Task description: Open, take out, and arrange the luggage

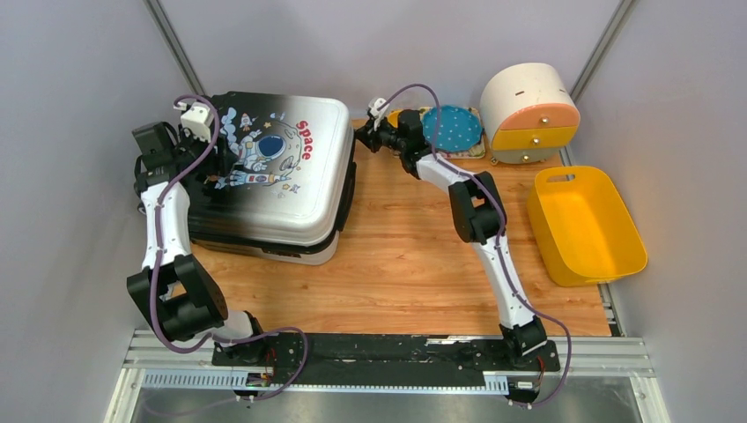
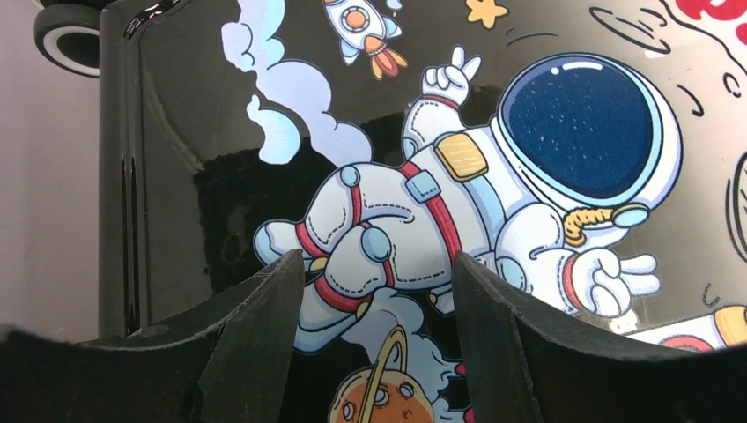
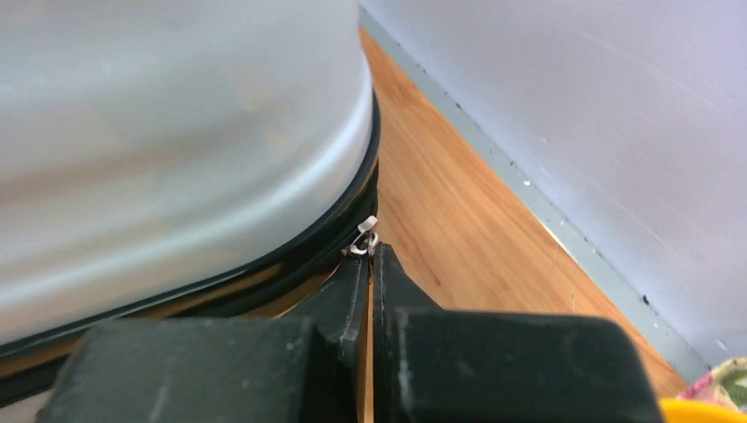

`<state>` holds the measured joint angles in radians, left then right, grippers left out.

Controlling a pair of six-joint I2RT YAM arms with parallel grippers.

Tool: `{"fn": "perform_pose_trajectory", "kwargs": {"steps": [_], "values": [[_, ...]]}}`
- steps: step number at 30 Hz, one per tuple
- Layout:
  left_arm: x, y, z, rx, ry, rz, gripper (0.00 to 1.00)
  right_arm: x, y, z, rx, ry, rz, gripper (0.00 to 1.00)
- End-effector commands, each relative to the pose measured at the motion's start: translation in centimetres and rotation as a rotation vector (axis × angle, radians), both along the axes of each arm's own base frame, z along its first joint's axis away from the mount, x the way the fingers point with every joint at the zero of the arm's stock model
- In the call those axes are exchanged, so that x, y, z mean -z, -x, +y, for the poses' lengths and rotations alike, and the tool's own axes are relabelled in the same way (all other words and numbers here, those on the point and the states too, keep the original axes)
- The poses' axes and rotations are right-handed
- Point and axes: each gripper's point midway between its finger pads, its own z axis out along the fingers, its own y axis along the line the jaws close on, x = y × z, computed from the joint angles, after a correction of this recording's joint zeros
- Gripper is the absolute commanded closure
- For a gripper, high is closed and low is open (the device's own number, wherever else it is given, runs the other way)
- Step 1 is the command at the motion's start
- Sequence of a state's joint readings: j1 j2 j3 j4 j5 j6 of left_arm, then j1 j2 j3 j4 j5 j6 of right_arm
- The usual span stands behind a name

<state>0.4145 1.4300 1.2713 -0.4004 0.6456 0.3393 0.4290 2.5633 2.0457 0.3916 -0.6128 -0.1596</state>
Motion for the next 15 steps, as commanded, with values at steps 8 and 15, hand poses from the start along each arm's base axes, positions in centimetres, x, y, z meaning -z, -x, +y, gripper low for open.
{"fn": "perform_pose_trajectory", "kwargs": {"steps": [8, 15], "values": [[7.4, 2.8, 0.3, -0.051, 0.06, 0.306, 0.3, -5.8, -5.1, 0.4, 0.111, -0.257, -0.225, 1.0], [7.1, 2.5, 0.3, -0.047, 0.064, 0.302, 0.3, -6.3, -5.6, -0.3, 0.195, -0.265, -0.203, 0.75]]}}
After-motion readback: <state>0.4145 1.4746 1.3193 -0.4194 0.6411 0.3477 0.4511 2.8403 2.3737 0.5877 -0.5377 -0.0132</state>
